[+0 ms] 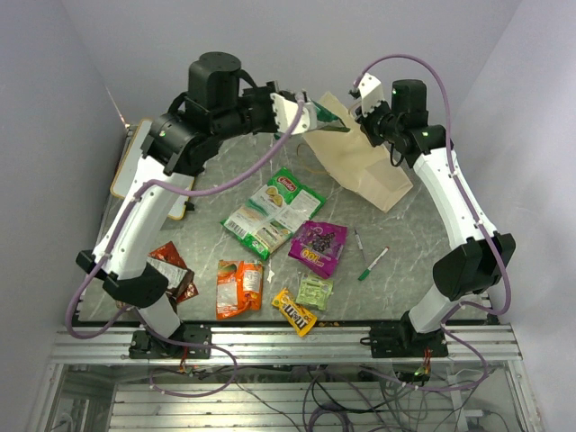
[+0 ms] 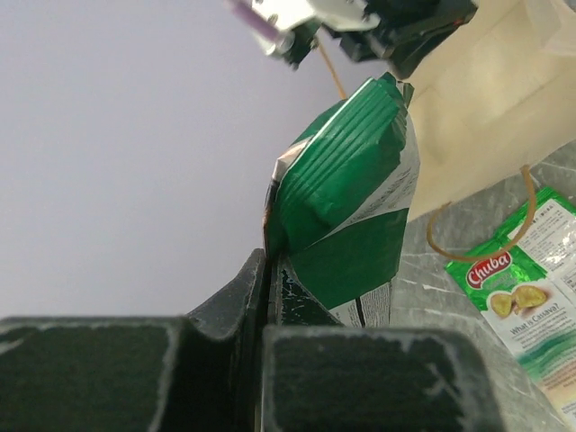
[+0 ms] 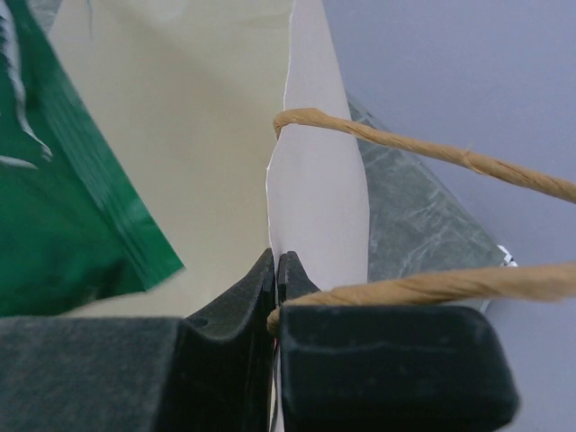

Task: Place the snacks into the paper bag
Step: Place the snack in the paper bag.

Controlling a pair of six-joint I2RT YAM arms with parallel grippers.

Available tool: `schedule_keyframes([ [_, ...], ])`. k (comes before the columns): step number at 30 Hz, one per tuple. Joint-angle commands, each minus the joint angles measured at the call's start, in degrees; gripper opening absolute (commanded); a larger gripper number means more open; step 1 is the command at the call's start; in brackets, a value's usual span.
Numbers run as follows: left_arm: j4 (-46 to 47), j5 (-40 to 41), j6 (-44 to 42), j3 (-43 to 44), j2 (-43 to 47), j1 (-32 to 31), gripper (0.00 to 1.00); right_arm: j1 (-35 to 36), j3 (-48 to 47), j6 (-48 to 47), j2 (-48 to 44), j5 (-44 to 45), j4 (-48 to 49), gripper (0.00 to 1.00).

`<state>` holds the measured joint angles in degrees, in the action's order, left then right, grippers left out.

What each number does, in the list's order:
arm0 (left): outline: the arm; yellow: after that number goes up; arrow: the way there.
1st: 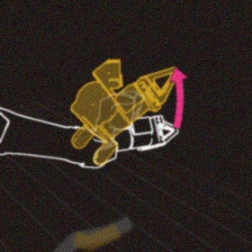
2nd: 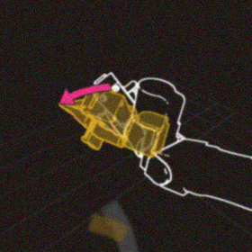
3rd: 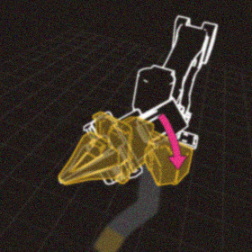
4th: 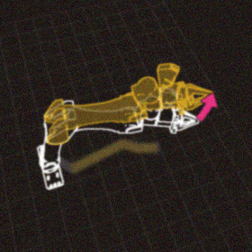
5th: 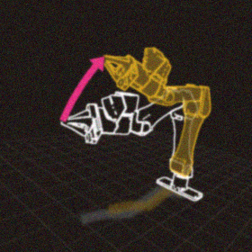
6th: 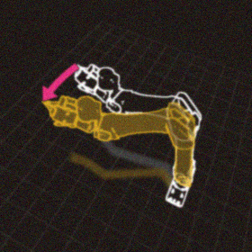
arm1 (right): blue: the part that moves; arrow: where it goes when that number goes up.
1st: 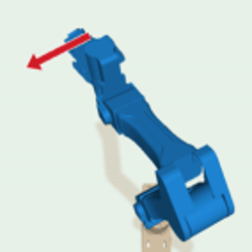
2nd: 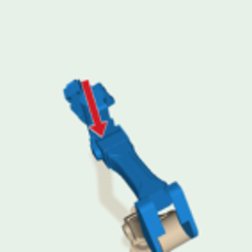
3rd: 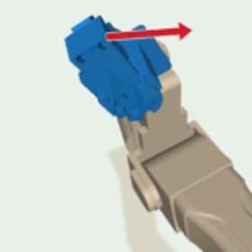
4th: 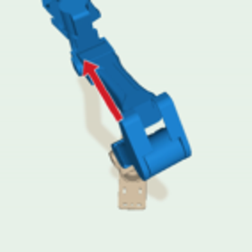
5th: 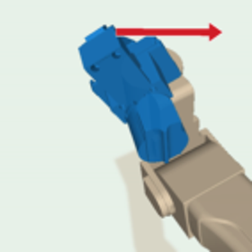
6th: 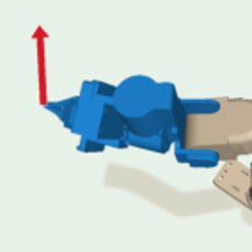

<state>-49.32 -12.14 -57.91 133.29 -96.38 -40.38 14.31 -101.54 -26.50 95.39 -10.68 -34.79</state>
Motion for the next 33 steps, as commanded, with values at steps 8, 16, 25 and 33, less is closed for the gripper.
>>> schedule_keyframes([
  [8, -5.23, -3.59, -22.02, 6.58, -4.77, -5.52, 0.07, -2.11, -1.59, 4.29, -1.28, -8.65, -3.69, 0.00],
  [16, -7.26, -2.63, -31.44, 10.10, -8.70, -7.51, 0.07, -3.01, -2.82, 3.58, 0.00, -11.86, -8.01, 0.00],
  [25, -9.82, 1.49, -39.24, 11.99, -11.61, -9.16, 0.07, -3.01, -4.93, 3.45, 0.75, -13.54, -10.80, 0.00],
  [33, -9.98, -3.13, -38.47, 8.41, -12.97, -9.18, 0.07, -3.06, -5.03, 3.40, 0.66, -15.45, -11.59, 0.00],
])
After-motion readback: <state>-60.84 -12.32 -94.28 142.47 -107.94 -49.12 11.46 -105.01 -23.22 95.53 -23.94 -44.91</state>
